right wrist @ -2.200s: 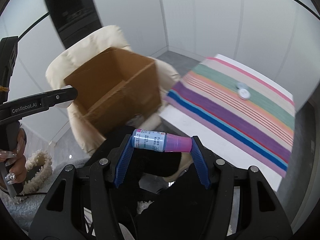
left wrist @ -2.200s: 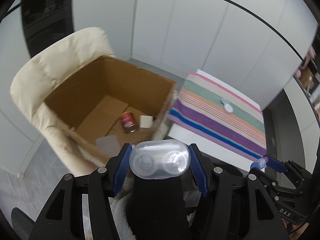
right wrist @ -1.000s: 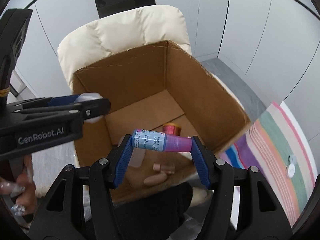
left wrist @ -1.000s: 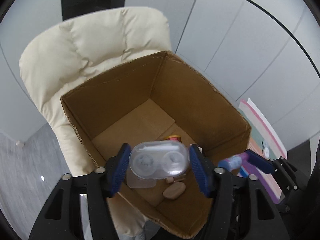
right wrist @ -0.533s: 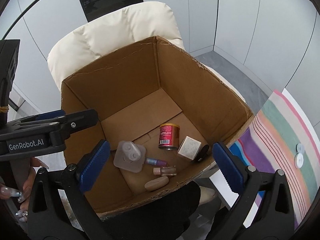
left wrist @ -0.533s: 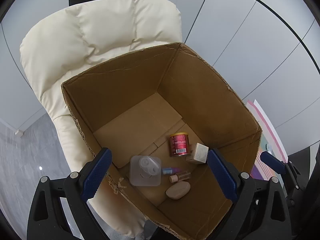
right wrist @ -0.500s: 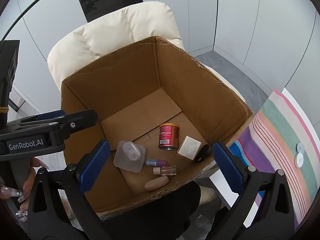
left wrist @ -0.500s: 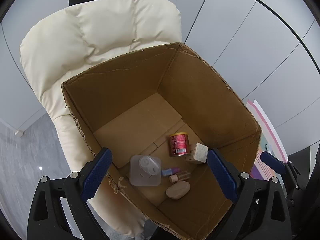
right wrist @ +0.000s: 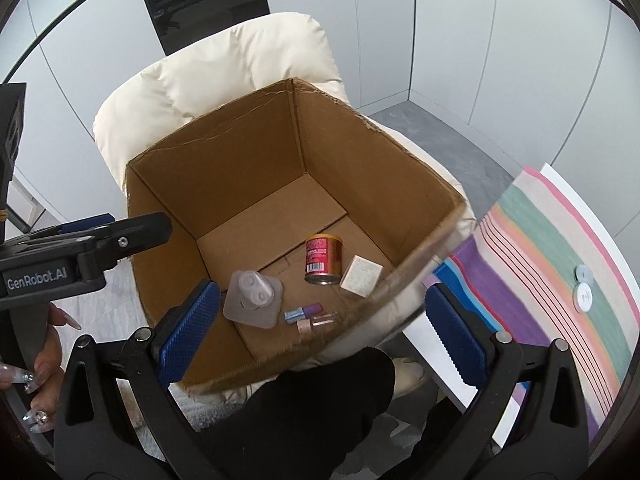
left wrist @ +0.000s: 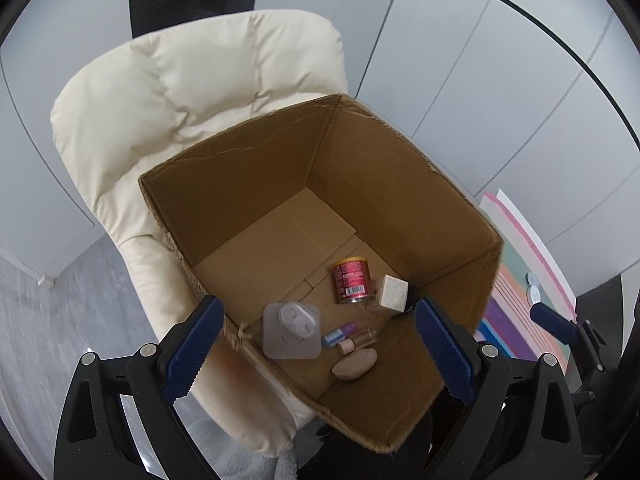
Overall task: Organize objects
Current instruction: 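Move both tools back toward the two white compacts on the cloth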
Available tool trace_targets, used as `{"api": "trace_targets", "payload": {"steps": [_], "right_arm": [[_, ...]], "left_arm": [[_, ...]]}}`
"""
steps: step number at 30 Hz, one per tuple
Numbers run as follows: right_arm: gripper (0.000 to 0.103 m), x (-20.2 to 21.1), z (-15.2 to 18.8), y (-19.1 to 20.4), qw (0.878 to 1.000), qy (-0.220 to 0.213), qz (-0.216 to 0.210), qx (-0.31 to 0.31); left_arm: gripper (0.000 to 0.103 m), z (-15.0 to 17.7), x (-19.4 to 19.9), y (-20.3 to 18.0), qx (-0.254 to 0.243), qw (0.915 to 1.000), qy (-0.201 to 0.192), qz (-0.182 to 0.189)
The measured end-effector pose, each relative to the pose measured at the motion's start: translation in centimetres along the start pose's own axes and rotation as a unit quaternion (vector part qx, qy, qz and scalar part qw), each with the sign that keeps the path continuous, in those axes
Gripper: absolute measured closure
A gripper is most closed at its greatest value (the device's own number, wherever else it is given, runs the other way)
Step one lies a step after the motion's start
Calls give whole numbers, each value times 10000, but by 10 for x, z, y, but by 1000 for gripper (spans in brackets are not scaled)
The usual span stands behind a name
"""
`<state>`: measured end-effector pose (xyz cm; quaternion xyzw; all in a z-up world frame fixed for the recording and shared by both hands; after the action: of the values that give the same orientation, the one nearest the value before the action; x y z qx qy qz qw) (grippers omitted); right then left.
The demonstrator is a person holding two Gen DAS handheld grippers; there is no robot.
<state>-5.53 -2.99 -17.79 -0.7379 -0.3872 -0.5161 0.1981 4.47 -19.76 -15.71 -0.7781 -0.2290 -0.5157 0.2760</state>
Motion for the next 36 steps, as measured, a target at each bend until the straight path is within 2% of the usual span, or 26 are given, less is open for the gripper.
{"api": "trace_targets", "payload": {"steps": [8, 21, 25, 36], "right_arm": [[0, 29, 33, 1, 9996, -49, 254, -119], [0, 63, 106, 15, 9995, 79, 97, -300], [0, 71, 118, 19, 9994, 65, 149, -317], [0, 98, 137, 21, 9988, -172, 279, -372]], "left_arm": [[6, 38, 36, 10, -61, 9997, -240, -14], [6, 110, 49, 7, -411, 9990, 8, -156], [6, 122, 47, 14, -331, 9993, 158, -48], [6, 127, 65, -2, -501, 9987, -21, 51]]}}
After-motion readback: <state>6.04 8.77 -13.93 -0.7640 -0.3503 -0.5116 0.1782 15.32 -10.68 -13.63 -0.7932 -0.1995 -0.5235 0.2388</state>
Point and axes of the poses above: each gripper's, at about its wrist camera, not at the fingertips, and x roughly against the way its jaws point, y to its left, z to its underside, the point moved 1 cm from there along -x, roughly the way its jaws point, and after that the axes turned 10 degrees about y, right-handed, at the moved point
